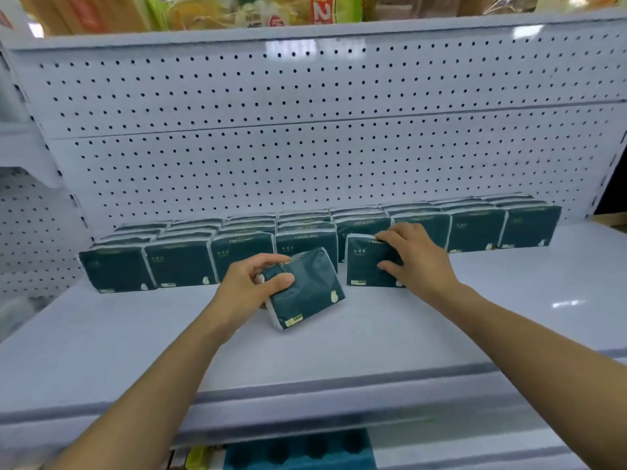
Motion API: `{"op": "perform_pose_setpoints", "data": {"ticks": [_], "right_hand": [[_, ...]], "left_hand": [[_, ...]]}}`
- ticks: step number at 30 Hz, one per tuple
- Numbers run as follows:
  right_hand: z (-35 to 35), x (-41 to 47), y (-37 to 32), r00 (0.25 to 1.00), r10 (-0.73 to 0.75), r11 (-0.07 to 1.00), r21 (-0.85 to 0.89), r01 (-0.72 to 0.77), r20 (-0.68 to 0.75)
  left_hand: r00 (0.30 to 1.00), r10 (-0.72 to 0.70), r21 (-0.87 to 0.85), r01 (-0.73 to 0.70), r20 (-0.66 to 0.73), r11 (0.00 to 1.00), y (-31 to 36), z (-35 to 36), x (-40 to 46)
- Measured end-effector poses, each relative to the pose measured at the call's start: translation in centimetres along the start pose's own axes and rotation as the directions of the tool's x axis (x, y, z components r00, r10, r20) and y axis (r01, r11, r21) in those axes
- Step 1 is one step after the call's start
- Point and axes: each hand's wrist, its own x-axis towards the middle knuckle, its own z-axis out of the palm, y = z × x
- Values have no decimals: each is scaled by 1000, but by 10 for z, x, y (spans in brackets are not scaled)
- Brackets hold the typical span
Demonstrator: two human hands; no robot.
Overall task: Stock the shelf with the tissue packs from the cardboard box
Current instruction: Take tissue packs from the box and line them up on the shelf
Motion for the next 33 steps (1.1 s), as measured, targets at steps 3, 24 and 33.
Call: {"op": "perform_pose_setpoints", "data": {"ticks": [3, 24, 33], "right_hand": [[14, 17, 4, 998, -54, 998, 20, 54, -30], [-14, 17, -9, 875, -444, 864, 167, 475, -192], [-12, -23, 65, 904, -415, 909, -17, 416, -101]], "left_hand": [[1000, -10, -8, 10, 10, 1000, -1, 1, 7], [994, 86, 105, -93, 75, 990, 23, 53, 27], [969, 228, 342, -248, 97, 906, 33, 123, 45]]}}
